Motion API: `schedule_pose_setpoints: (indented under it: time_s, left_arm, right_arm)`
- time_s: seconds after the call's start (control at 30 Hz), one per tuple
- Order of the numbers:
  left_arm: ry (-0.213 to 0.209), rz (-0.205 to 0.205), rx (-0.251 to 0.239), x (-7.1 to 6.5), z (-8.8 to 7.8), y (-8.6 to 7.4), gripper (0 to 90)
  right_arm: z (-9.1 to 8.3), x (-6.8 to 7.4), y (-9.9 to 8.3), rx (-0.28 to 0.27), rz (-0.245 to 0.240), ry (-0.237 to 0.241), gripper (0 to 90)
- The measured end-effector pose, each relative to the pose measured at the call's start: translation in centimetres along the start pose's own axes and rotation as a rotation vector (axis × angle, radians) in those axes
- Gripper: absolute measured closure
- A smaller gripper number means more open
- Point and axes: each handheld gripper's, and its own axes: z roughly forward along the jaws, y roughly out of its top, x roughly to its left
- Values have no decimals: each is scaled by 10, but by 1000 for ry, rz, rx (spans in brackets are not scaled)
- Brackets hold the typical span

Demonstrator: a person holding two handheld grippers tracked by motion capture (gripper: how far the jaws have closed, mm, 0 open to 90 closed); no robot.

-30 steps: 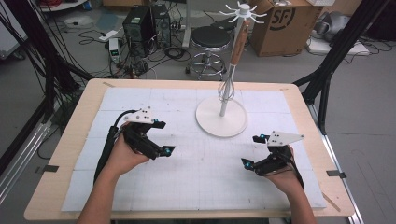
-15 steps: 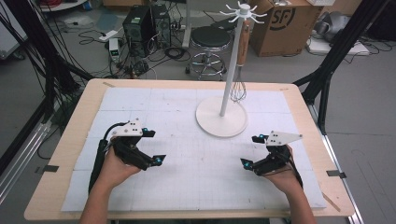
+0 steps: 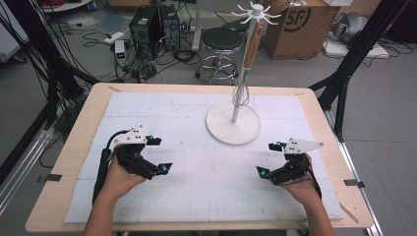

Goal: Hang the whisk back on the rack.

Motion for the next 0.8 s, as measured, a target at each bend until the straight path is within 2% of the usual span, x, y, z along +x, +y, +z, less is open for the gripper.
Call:
schedule_pose_setpoints:
  time_s: [0.23, 0.37, 0.47, 0.8]
  left_arm:
    - [-6, -8, -6, -1, 2, 0, 16]
    - [-8, 0, 9, 1, 3, -1, 16]
    - [-9, -11, 9, 2, 3, -2, 16]
    - [-13, -13, 8, 1, 2, -5, 16]
  right_arm:
    - [0, 2, -1, 11, -2, -4, 3]
    - [1, 3, -1, 16, -1, -2, 3]
    - [2, 2, -1, 21, -2, 2, 3]
    - [4, 1, 1, 13, -10, 5, 3]
